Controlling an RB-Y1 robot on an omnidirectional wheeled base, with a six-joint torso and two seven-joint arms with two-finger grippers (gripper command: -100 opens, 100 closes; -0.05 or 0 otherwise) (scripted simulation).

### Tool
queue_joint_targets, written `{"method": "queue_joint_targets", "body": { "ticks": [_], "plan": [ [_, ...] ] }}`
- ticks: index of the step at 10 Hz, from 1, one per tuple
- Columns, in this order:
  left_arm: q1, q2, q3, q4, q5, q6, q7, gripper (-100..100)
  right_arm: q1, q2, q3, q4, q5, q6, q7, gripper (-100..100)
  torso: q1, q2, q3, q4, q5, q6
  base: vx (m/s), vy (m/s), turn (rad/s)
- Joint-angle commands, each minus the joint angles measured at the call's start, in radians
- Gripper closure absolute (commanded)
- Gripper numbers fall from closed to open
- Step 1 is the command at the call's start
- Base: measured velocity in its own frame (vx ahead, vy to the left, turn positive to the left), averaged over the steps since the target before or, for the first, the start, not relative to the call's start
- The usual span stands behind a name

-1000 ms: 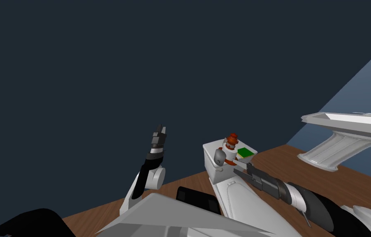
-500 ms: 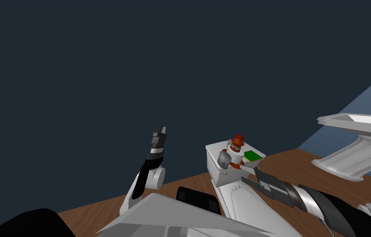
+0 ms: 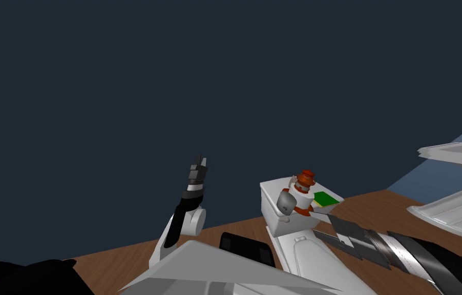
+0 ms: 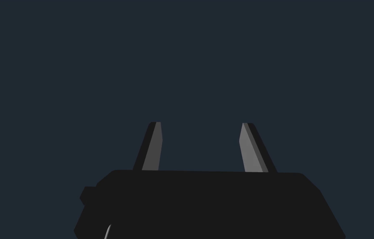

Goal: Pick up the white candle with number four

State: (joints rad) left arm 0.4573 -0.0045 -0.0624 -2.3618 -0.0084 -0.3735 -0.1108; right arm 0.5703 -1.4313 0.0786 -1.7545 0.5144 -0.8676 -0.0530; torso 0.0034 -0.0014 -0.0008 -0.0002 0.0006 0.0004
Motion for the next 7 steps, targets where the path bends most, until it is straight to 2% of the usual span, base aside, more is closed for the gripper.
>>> {"method": "queue_joint_targets", "body": {
  "ticks": [1, 7],
  "plan": [
    [0.0, 0.0, 0.0, 0.0, 0.0, 0.0, 0.0, 0, 0.018, -0.05, -0.003, 0.024, 0.023, -0.005, 0.004, -100, 0.0, 0.0, 0.0, 0.0, 0.0, 0.0, 0.022, 0.059, 0.101],
    [0.0, 0.0, 0.0, 0.0, 0.0, 0.0, 0.0, 0, 0.054, -0.213, -0.002, 0.083, 0.083, -0.012, 0.016, -100, 0.001, 0.0, 0.0, 0.0, 0.0, 0.0, 0.019, 0.049, 0.069]
  ]
}}
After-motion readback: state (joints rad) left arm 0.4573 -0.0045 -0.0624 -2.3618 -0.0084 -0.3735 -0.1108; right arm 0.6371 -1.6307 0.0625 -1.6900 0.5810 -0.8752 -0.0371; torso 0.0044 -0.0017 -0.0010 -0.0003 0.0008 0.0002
